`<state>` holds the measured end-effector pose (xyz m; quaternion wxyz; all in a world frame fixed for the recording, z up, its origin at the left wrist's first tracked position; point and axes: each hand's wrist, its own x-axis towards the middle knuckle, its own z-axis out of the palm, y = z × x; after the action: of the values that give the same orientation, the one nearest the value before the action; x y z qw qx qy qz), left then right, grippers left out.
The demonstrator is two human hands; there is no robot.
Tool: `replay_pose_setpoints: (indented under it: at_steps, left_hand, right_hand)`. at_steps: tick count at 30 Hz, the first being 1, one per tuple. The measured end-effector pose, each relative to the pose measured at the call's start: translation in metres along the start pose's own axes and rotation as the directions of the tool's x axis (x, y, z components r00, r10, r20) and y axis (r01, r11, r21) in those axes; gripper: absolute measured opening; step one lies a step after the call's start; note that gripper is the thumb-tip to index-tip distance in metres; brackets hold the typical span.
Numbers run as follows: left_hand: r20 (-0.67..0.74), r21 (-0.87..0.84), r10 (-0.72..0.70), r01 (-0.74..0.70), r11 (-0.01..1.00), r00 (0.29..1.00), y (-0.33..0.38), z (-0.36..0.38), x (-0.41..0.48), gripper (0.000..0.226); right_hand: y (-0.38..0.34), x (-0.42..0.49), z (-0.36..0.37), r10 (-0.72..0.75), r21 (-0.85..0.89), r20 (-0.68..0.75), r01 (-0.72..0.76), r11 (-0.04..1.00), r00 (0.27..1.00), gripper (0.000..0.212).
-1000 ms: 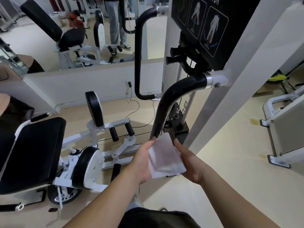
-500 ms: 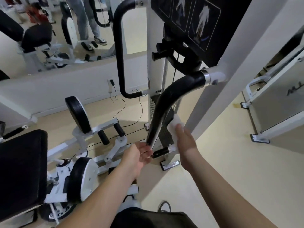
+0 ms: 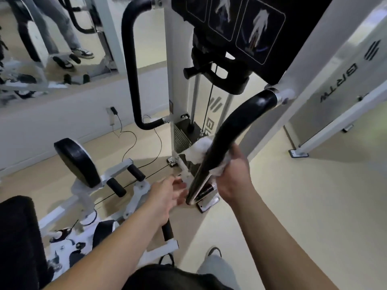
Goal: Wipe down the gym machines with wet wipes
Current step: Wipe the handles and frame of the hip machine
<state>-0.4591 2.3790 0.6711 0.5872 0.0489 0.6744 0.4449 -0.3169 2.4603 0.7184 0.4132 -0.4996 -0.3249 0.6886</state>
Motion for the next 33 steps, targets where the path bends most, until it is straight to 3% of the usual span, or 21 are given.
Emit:
replay_pose_setpoints:
  at_steps: [3, 6, 9, 11, 12, 13, 15, 17, 18, 21, 23, 25, 29, 33]
  left_hand:
    - [0.019, 0.017, -0.012, 0.011, 1.000, 1.000, 0.003, 0.004, 0.000, 0.025]
    - [0.056, 0.061, 0.008, -0.012, 0.998, 0.998, 0.007, 0.007, -0.002, 0.023]
    - [0.046, 0.092, 0.005, -0.009, 0.996, 0.999, 0.007, 0.004, 0.002, 0.023]
    - [0.052, 0.106, 0.002, -0.008, 0.994, 0.999, 0.005, -0.002, 0.004, 0.020]
    - [0.055, 0.114, 0.004, -0.010, 0.993, 0.998, 0.005, -0.007, 0.005, 0.019]
    - [0.054, 0.130, 0.010, -0.017, 0.991, 0.998, 0.004, -0.012, 0.006, 0.018]
    - [0.032, 0.176, 0.034, -0.039, 0.984, 0.999, 0.004, -0.021, 0.005, 0.019]
    - [0.008, 0.185, 0.053, -0.053, 0.981, 0.999, 0.004, -0.028, 0.005, 0.019]
    - [0.002, 0.169, 0.057, -0.056, 0.984, 0.998, 0.005, -0.028, 0.006, 0.020]
    - [0.003, 0.138, 0.074, -0.074, 0.988, 0.997, 0.007, -0.018, 0.007, 0.021]
    - [0.037, 0.180, 0.091, -0.097, 0.979, 0.995, 0.006, -0.009, 0.007, 0.020]
    - [0.081, 0.181, 0.092, -0.105, 0.978, 0.992, 0.004, -0.004, 0.008, 0.019]
    - [0.063, 0.187, 0.071, -0.082, 0.979, 0.995, 0.000, -0.004, 0.019, 0.021]
    - [0.028, 0.205, 0.028, -0.034, 0.978, 0.999, -0.002, 0.002, 0.030, 0.019]
  right_hand:
    - [-0.008, -0.011, 0.004, -0.137, 0.060, -0.033, 0.139, 0.989, 0.990, 0.039]
    - [0.013, 0.000, 0.005, -0.108, -0.017, -0.054, 0.107, 0.994, 0.993, 0.036]
    - [0.034, 0.010, 0.002, -0.082, -0.135, -0.050, 0.075, 0.988, 0.995, 0.011]
    - [0.041, 0.016, -0.002, -0.127, -0.353, 0.017, 0.124, 0.927, 0.992, 0.064]
    - [0.043, 0.018, -0.006, -0.127, -0.416, 0.009, 0.119, 0.902, 0.992, 0.078]
    - [0.043, 0.018, -0.011, -0.133, -0.419, -0.003, 0.119, 0.900, 0.991, 0.068]
    - [0.036, 0.020, -0.024, -0.139, -0.197, -0.133, 0.112, 0.974, 0.981, 0.033]
    - [0.027, 0.022, -0.040, -0.075, 0.018, -0.324, 0.085, 0.996, 0.943, 0.031]
    - [0.028, 0.026, -0.046, -0.105, -0.036, -0.344, 0.098, 0.994, 0.933, 0.035]
    - [0.037, 0.029, -0.040, -0.188, -0.321, -0.201, 0.117, 0.940, 0.961, 0.033]
    - [0.042, 0.024, -0.026, -0.144, -0.313, -0.014, 0.132, 0.941, 0.990, 0.025]
    - [0.045, 0.021, -0.023, -0.115, -0.287, 0.108, 0.141, 0.947, 0.988, 0.030]
    - [0.072, 0.021, -0.036, -0.029, -0.478, 0.181, 0.114, 0.871, 0.983, 0.047]
    - [0.113, 0.032, -0.037, 0.115, -0.708, 0.197, 0.060, 0.704, 0.974, 0.044]
